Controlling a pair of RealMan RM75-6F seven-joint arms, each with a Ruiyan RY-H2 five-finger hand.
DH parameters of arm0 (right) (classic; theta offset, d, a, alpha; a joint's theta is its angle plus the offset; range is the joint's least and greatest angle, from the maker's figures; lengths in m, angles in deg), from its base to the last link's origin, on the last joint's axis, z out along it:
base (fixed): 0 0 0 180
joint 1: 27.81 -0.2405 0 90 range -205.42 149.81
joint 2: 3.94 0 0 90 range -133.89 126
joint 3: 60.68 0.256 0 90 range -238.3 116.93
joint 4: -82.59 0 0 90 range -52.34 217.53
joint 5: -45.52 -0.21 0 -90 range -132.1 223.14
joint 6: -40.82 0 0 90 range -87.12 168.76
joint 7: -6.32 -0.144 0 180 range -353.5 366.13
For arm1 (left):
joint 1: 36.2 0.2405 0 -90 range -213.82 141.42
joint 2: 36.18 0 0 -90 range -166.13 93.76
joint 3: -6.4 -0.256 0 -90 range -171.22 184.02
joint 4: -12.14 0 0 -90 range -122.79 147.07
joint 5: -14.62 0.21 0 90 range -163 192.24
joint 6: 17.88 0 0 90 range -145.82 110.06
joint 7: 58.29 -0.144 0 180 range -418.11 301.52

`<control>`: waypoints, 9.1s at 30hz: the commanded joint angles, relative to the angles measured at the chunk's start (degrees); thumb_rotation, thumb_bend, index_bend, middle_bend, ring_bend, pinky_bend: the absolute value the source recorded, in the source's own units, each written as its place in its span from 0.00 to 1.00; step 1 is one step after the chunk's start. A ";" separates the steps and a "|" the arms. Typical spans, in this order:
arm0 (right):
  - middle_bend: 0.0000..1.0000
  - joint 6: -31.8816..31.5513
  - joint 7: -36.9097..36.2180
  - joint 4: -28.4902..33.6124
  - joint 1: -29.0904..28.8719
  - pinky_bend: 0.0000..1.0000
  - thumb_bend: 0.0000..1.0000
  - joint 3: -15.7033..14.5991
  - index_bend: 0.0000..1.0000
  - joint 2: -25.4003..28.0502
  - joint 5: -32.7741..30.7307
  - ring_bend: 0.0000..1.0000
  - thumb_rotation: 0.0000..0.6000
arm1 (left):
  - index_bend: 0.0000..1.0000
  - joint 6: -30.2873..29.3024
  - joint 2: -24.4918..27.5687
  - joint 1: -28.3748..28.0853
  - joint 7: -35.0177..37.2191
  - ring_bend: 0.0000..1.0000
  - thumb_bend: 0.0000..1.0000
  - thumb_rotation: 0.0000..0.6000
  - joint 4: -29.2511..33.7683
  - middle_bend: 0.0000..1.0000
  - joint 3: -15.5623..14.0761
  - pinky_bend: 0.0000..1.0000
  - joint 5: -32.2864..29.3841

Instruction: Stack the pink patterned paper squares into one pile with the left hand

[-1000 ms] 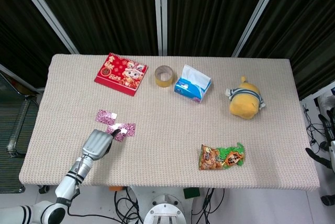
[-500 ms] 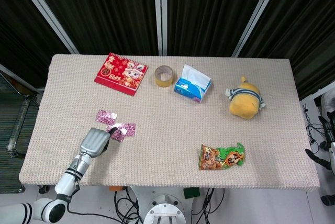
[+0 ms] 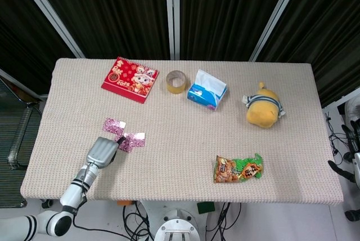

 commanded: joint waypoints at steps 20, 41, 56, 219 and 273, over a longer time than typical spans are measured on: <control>0.00 0.52 1.56 0.56 -0.27 0.00 0.33 -0.38 0.00 -0.31 0.64 0.00 1.00 | 0.22 -5.96 4.95 5.43 2.60 0.83 0.76 1.00 4.50 0.90 -5.02 0.87 5.21; 0.00 -0.31 2.07 1.54 -0.18 0.00 0.33 -0.20 0.00 0.07 0.98 0.00 1.00 | 0.25 -13.01 2.69 4.79 13.25 0.16 0.15 0.98 1.34 0.18 0.37 0.38 16.78; 0.00 0.49 1.56 0.91 -0.27 0.00 0.33 -0.10 0.00 0.11 0.23 0.00 1.00 | 0.21 -0.53 -2.37 -2.07 10.58 0.00 0.14 0.80 -2.82 0.00 4.87 0.13 8.76; 0.00 1.39 0.56 0.04 0.81 0.00 0.33 0.47 0.00 0.31 -2.03 0.00 1.00 | 0.29 7.23 7.26 -5.80 26.23 0.00 0.20 1.00 -9.49 0.00 -4.49 0.13 20.04; 0.00 2.14 0.70 0.36 0.87 0.00 0.33 0.51 0.00 0.95 -2.71 0.00 1.00 | 0.41 13.98 4.53 -12.36 39.58 0.00 0.23 1.00 -23.00 0.02 2.66 0.13 13.35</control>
